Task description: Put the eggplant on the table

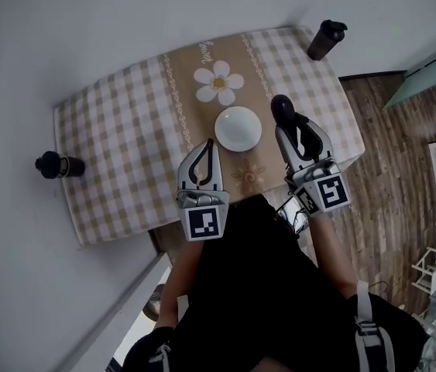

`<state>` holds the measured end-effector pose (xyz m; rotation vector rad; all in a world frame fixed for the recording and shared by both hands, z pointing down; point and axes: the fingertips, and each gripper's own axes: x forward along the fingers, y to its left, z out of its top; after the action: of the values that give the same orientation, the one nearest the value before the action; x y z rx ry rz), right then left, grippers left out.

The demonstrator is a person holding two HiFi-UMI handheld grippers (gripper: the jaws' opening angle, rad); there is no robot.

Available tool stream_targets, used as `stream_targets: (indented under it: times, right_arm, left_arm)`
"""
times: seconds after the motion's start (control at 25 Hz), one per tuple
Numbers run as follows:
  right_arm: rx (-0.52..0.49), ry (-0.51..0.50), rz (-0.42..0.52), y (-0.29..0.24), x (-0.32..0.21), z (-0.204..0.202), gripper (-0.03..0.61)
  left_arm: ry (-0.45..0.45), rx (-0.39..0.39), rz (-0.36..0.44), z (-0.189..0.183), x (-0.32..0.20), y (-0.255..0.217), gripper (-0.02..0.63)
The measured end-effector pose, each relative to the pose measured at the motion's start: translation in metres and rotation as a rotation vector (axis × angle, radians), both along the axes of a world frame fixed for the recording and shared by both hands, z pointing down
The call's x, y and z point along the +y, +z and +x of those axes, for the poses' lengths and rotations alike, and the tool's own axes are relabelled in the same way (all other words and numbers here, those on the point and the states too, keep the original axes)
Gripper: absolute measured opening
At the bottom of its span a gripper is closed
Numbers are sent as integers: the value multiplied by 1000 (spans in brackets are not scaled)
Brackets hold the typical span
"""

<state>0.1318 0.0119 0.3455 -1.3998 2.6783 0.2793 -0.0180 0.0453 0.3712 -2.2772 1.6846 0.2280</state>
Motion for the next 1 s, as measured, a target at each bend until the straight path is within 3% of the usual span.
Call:
stream_targets:
  times: [0.16, 0.28, 0.44, 0.68, 0.84, 1.0]
  right_arm:
    - [4, -7, -27, 20, -18, -30, 183]
    - [61, -40, -52, -6, -77, -40, 183]
    - [139, -112, -248, -7, -92, -44, 183]
    - [392, -158, -181, 70, -214, -111, 183]
    - [487, -171, -182, 109, -217, -135, 183]
    - [655, -190, -127, 128, -217, -138, 183]
  left_arm:
    - [21, -1, -40, -20, -14, 20, 2]
    - [13, -1, -43, -22, -68, -11, 2]
    - [-14, -33, -236, -15, -73, -44, 2]
    - [-7, 10, -242, -62, -201, 16, 2]
    - [4, -1, -251, -78, -204, 36, 2]
    - [1, 3, -264, -73, -204, 41, 2]
